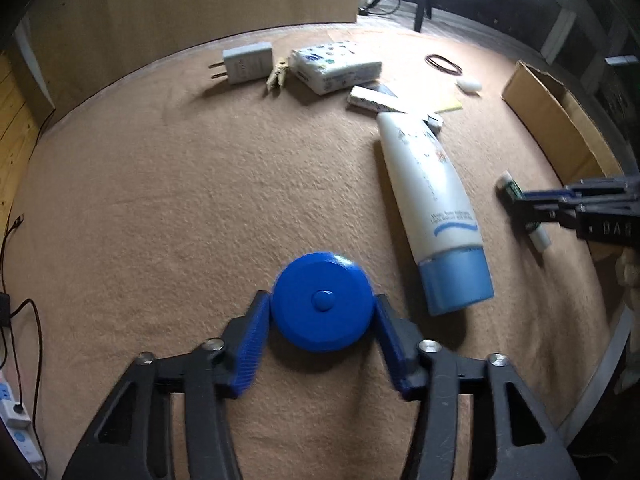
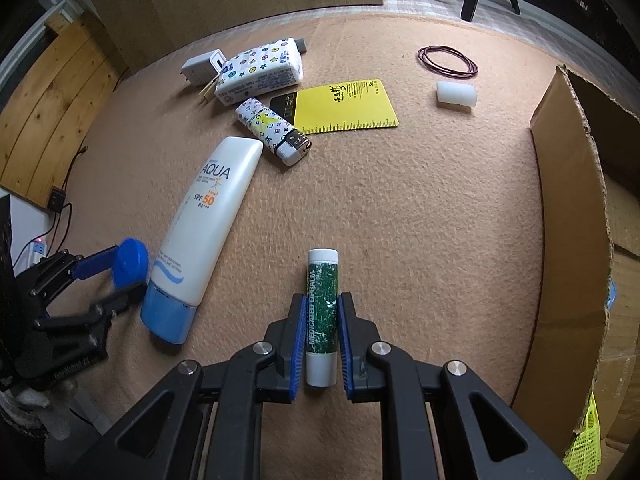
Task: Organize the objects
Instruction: 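Grasp the blue round tape measure with the left tool while the right tool holds the glue stick, then drop the glue stick and tape measure into the box with both tools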
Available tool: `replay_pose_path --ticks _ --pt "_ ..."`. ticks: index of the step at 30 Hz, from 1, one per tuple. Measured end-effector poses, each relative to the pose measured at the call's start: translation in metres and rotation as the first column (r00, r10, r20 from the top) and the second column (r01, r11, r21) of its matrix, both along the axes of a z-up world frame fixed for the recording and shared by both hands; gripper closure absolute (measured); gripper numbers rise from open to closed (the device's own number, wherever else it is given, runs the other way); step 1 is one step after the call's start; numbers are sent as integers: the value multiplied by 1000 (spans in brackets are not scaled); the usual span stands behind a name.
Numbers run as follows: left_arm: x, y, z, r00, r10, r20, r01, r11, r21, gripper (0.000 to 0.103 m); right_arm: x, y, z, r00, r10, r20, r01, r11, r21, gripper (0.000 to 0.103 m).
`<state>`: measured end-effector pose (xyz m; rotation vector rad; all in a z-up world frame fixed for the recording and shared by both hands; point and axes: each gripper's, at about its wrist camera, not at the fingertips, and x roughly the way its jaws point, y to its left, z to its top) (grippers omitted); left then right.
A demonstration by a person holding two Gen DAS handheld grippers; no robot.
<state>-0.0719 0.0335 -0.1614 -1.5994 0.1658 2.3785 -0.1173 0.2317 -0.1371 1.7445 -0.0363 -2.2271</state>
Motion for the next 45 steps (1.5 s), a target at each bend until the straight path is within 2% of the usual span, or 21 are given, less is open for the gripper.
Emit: replay_pose_path --ticks 9,13,16,24,29,33,39,45 --pt "-2 -4 13 999 28 -17 -27 998 60 49 7 7 9 1000 -14 -24 13 1000 -12 89" --pt "-3 0 31 999 25 -45 -21 996 87 49 13 11 21 998 -28 -49 26 999 -28 89" --pt "-4 13 48 997 -3 -74 10 995 100 49 21 29 37 996 -50 -74 46 998 -50 89" --pt "-14 94 83 978 -145 -152 167 975 144 49 46 100 77 974 -163 -160 156 986 -57 89" --pt "-17 164 96 949 -254 -188 284 946 154 49 60 153 87 946 -267 -184 263 964 -46 89" --pt "-19 216 99 928 -316 -196 351 919 179 49 70 190 85 924 -334 -185 333 942 -35 89" --pt "-26 295 94 886 -425 -184 453 877 158 49 81 231 70 901 -404 -159 405 914 -27 89" --pt "-36 347 76 874 -466 -138 483 863 146 49 84 248 61 892 -427 -149 428 903 -24 89"
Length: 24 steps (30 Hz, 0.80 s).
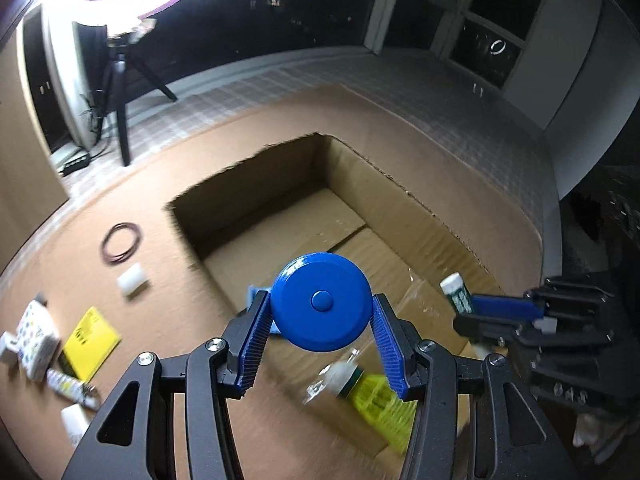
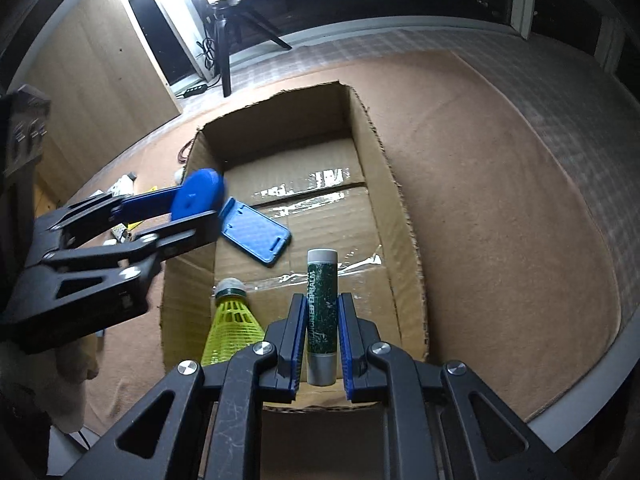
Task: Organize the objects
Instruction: 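Drop the glue stick and tape measure into the box with both tools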
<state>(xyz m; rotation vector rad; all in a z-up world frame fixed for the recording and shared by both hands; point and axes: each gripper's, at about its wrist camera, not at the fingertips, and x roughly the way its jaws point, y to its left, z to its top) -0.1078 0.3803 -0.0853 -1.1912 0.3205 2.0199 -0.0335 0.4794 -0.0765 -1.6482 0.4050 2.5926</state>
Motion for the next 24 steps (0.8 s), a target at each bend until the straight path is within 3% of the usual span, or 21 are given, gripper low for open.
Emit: replay_pose_path --ticks 8,12,15,24 --pt "-6 29 -13 1000 -29 -10 29 999 -31 49 1 7 -2 1000 -8 -8 8 1000 -9 88" --pt "-6 29 -10 999 -33 -9 32 999 -23 39 5 11 3 999 -24 -25 23 999 -29 64" --pt "-7 19 -1 1000 -24 -12 24 1000 -9 38 7 9 9 999 -28 -46 27 999 -22 58" --pt "-1 -66 29 994 106 -32 -105 994 27 38 5 -19 32 993 7 -120 -17 997 -81 57"
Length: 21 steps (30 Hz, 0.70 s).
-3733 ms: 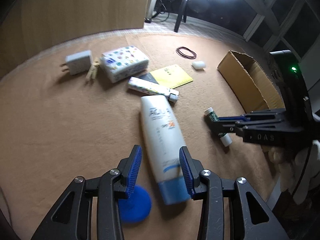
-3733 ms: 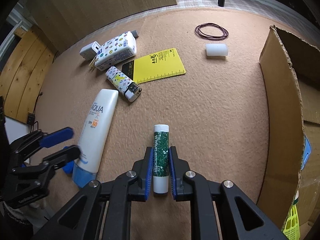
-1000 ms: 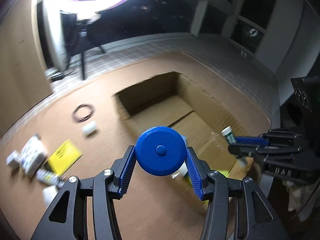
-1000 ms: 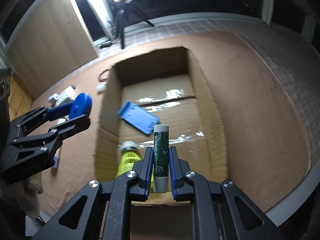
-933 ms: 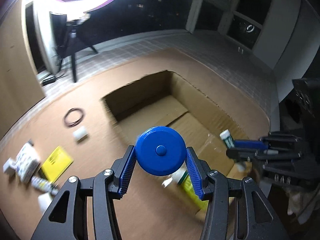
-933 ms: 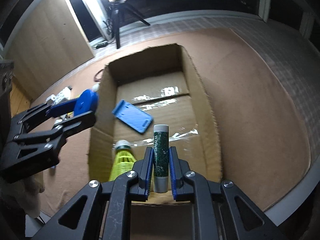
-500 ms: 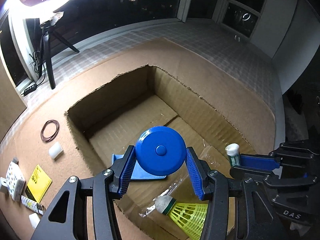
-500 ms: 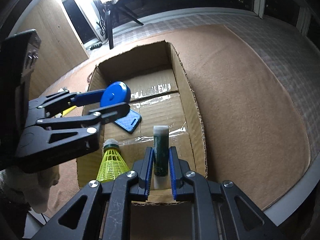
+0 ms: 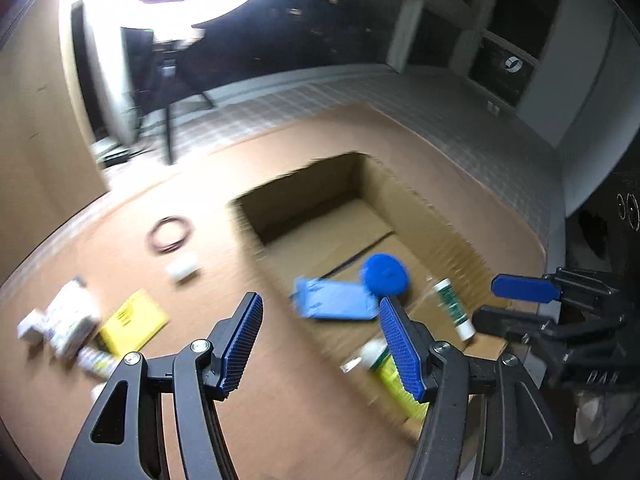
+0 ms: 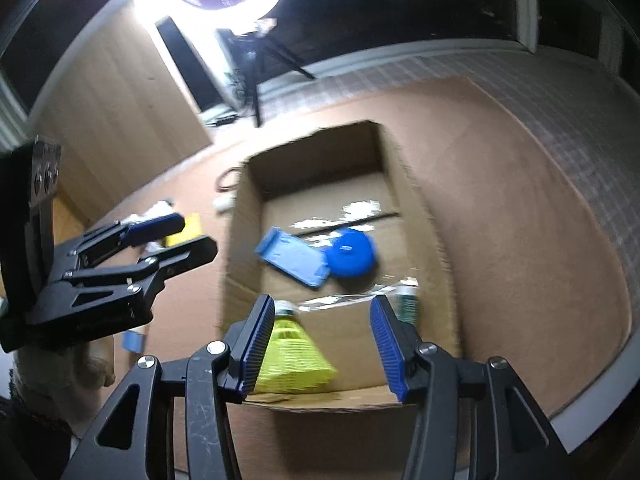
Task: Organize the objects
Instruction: 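Drop the glue stick and tape measure into the box with both tools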
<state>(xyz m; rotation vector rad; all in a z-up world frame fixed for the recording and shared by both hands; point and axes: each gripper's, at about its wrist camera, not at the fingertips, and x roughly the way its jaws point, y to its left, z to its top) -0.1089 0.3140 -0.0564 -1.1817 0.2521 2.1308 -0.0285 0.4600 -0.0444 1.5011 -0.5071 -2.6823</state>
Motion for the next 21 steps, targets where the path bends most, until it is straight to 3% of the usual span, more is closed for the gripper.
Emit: replay_pose_path --ticks 6,14,21 --pt "6 -81 2 994 107 32 -107 994 -9 37 -18 -45 4 995 97 -10 -97 992 -76 57" --pt "21 -193 -16 956 267 121 -271 963 13 32 -53 -112 -14 971 235 38 -230 967 -112 55" --pt "28 -236 -56 922 307 237 -320 947 18 28 -94 -161 -42 944 316 98 -291 933 -211 55"
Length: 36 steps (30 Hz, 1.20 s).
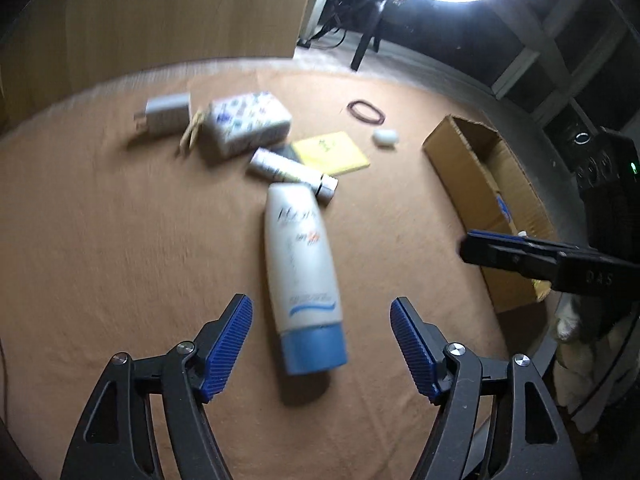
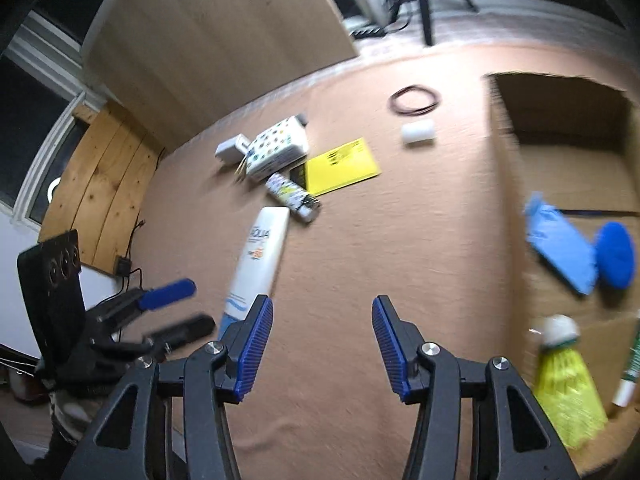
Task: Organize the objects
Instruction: 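Grasp the white AQUA sunscreen tube with both tools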
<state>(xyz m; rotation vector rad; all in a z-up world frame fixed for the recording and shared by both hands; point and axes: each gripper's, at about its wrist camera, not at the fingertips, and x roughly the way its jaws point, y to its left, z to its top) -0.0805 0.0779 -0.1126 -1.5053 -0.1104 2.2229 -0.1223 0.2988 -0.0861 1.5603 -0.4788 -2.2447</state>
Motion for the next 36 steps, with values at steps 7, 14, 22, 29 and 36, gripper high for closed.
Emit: replay_pose_path --ticks 7,14,22,29,36 --pt "-1 -2 -19 999 -2 37 1 1000 28 28 -30 -34 -24 993 61 100 -54 996 -70 55" --pt "-7 7 -32 997 -18 71 14 998 59 33 -51 -58 -36 982 97 160 -80 991 -110 55" --pt "-10 10 -37 996 -28 81 23 998 66 41 -57 -77 -38 973 157 171 -144 986 -89 55" --pt "-9 10 -43 994 -24 107 14 996 87 44 -54 -86 -46 968 180 173 -167 982 -86 56" --pt "-2 15 -41 995 -10 97 3 998 70 52 -49 -86 -43 974 172 149 -166 985 -49 67"
